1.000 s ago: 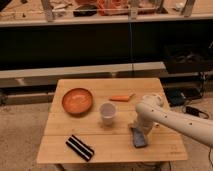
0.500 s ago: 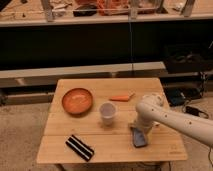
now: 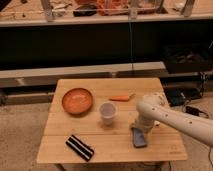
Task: Place the white sponge in the ceramic bowl
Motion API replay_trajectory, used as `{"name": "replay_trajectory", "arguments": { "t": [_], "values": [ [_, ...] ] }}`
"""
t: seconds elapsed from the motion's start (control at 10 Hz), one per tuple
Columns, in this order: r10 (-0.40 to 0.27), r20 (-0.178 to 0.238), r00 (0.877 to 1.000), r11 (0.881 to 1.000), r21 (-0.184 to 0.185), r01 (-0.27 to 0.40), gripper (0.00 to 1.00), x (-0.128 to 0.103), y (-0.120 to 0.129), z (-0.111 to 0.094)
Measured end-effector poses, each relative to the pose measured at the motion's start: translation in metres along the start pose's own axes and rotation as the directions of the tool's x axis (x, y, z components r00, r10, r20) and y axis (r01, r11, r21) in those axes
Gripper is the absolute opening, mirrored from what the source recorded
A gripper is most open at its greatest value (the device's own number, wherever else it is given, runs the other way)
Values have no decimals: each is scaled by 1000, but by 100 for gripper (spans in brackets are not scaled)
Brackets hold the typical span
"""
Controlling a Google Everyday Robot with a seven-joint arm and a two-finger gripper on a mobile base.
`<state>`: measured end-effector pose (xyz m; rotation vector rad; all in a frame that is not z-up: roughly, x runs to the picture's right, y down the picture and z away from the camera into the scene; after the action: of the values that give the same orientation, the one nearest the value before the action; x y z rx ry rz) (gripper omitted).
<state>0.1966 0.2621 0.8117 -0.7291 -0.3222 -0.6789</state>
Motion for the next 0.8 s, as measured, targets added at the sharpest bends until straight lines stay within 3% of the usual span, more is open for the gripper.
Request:
{"name": "replay_trajectory", "arguments": {
  "t": [0.1,0.5,0.8],
  "values": [
    [-1,1,1000,1000,0,1,71,0,-1,-1],
    [1,4,1000,1000,-3,-1,33,-2,0,-3],
    [2,5,1000,1000,-3,-2,12,-2,1,-3]
  ]
}}
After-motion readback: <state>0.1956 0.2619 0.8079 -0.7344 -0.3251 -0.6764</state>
